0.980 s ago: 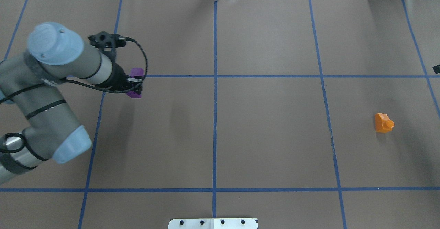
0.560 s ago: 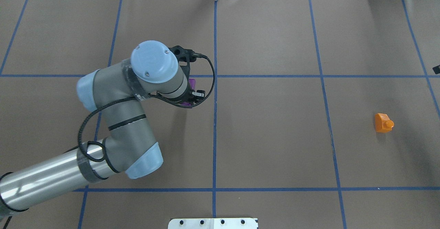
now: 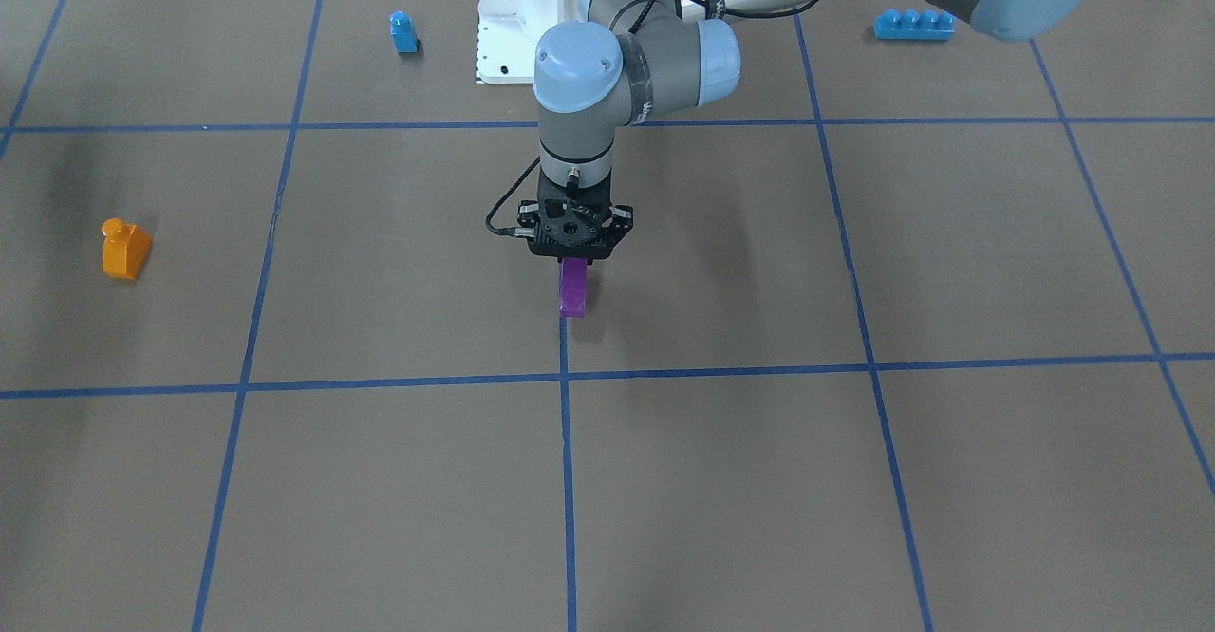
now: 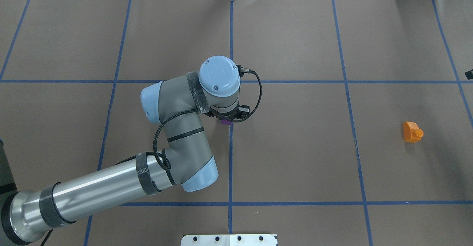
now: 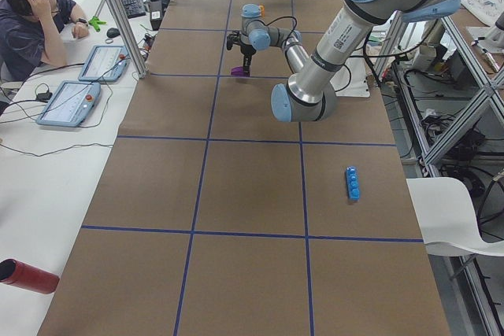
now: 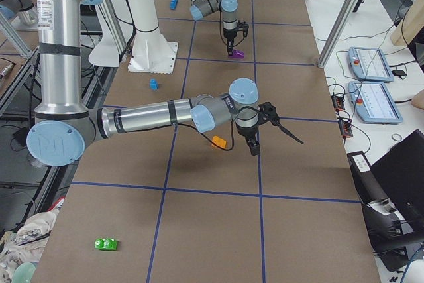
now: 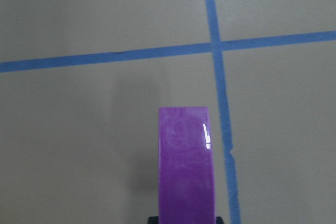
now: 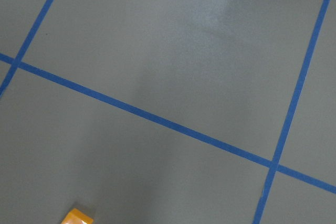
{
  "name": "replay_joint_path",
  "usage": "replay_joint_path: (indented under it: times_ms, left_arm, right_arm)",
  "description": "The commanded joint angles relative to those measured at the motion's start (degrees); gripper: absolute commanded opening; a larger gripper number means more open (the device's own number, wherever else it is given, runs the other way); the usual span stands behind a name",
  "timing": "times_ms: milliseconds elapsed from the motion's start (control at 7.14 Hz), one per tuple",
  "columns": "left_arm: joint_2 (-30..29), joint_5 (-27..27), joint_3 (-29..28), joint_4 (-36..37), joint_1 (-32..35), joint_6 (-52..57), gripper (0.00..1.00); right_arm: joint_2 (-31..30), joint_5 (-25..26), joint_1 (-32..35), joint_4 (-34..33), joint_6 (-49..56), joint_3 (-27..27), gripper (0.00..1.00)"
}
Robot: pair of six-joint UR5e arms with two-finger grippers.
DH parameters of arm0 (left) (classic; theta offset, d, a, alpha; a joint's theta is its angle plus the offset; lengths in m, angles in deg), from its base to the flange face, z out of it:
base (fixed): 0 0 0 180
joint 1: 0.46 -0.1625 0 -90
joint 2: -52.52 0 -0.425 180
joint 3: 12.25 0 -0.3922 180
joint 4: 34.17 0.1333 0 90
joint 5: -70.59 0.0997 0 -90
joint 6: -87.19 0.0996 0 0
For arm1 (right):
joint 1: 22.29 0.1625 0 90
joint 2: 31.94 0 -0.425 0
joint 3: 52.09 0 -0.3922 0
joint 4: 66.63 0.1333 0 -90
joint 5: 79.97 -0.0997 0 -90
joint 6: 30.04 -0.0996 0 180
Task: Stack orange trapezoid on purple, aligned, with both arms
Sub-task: 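Carry the purple block with the left gripper to the table center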
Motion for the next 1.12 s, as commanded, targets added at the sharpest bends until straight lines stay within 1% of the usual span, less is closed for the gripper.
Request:
replay_joint_path:
  times_ms: [0,280,420,560,840,980]
  left_arm:
    - [-0.3,0.0,-2.2,-1.4,-0.7,-0.1,0.00]
    - [-0.3,0.0,-2.2,-1.4,-0.8,-0.2,0.00]
    - [-0.3,0.0,-2.2,-1.4,-0.8,-0.2,0.08]
    - [-0.3,0.0,-2.3,-1.5,-0.9,-0.2,0.34]
    - [-0.3,0.0,-2.3,-1.5,-1.1,-0.2,0.55]
    - [-0.3,0.0,-2.3,-1.5,-1.2,0.0,1.00]
  right_arm:
    - [0.0,0.0,0.0,0.0,0.0,0.0,1.00]
    - [0.0,0.0,0.0,0.0,0.0,0.0,1.00]
    - [0.0,0.0,0.0,0.0,0.0,0.0,1.00]
    - [0.0,0.0,0.0,0.0,0.1,0.0,1.00]
    - [0.0,0.0,0.0,0.0,0.1,0.0,1.00]
    - [0.0,0.0,0.0,-0.1,0.1,-0.1,1.00]
